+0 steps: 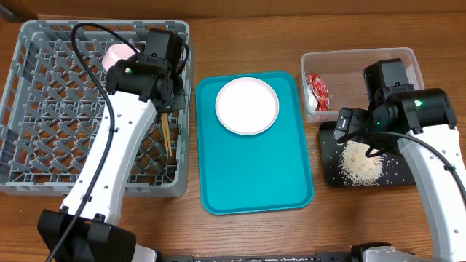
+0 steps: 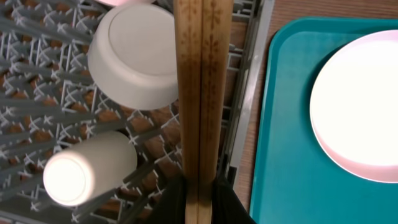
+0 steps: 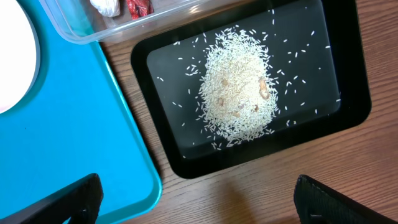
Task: Sort waste into correct bins and load items into the dishwasher
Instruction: 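Carry the chopsticks to the rack and stand them upright, then release, then grasp the pink plate edge with the left gripper and lift it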
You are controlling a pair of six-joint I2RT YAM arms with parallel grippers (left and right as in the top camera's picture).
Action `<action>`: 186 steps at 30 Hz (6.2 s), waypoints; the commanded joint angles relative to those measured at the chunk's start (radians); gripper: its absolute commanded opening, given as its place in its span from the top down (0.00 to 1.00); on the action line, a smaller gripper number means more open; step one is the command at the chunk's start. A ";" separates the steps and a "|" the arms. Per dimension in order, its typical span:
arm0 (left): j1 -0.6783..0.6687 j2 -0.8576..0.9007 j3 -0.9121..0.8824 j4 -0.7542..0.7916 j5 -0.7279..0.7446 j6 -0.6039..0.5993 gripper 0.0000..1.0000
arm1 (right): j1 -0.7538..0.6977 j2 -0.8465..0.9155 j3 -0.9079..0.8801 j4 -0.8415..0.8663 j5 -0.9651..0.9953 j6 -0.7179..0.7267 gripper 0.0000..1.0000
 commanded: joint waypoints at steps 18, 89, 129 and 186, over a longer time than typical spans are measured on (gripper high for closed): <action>0.008 0.224 0.024 0.050 -0.016 0.099 0.96 | -0.003 -0.007 0.018 -0.001 0.015 0.004 0.00; 0.042 0.256 0.017 0.050 0.132 0.185 0.64 | -0.003 -0.007 0.018 -0.003 0.015 0.004 0.00; -0.389 0.481 0.040 0.344 0.215 0.407 0.15 | -0.003 -0.007 0.018 -0.011 0.015 0.004 0.00; -0.343 0.549 0.678 -0.135 0.227 0.263 0.96 | -0.003 -0.007 0.018 -0.014 0.015 0.004 0.00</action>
